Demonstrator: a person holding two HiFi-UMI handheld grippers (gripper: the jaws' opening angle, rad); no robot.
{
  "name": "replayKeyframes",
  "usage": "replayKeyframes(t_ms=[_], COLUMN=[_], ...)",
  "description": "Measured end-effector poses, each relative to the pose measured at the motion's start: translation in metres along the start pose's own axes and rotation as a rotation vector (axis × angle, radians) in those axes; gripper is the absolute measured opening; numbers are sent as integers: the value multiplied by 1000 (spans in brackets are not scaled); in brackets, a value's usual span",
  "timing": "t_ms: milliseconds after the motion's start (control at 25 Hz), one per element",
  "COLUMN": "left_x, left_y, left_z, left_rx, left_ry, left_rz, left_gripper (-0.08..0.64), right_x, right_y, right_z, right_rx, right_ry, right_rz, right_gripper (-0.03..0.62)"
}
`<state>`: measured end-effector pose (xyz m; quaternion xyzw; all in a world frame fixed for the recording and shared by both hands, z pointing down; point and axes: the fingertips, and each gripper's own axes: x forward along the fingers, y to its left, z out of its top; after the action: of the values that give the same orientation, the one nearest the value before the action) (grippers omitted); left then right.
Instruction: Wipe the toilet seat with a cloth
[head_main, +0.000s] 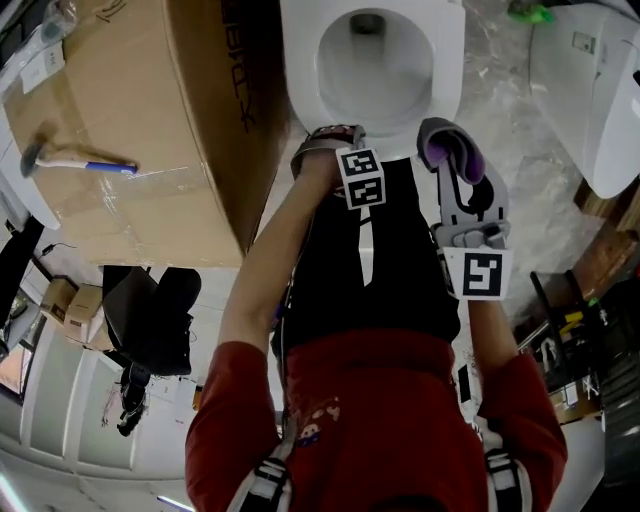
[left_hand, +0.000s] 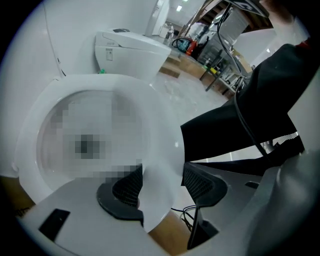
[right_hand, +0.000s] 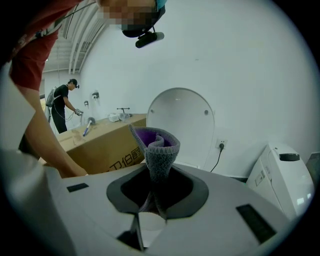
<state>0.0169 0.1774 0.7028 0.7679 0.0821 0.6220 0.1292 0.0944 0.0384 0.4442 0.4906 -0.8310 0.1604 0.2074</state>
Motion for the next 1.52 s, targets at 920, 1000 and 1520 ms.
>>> replayKeyframes(t_ms=[920, 1000, 1520], left_x=[3, -30, -244], left_y=[32, 53, 69], left_z=[-12, -22, -103], left_rx=[-265, -425, -879], left_ry=[-258, -365, -1083], left_rz=[326, 480, 1021], left_gripper=[123, 21, 14], right_x=[114, 143, 345], right_y=[26, 33, 89], right_z=[-20, -24, -57], right_rx=[-134, -225, -876], right_ry=[11, 75, 310], right_rz=[150, 190, 199], right_gripper=[66, 66, 66])
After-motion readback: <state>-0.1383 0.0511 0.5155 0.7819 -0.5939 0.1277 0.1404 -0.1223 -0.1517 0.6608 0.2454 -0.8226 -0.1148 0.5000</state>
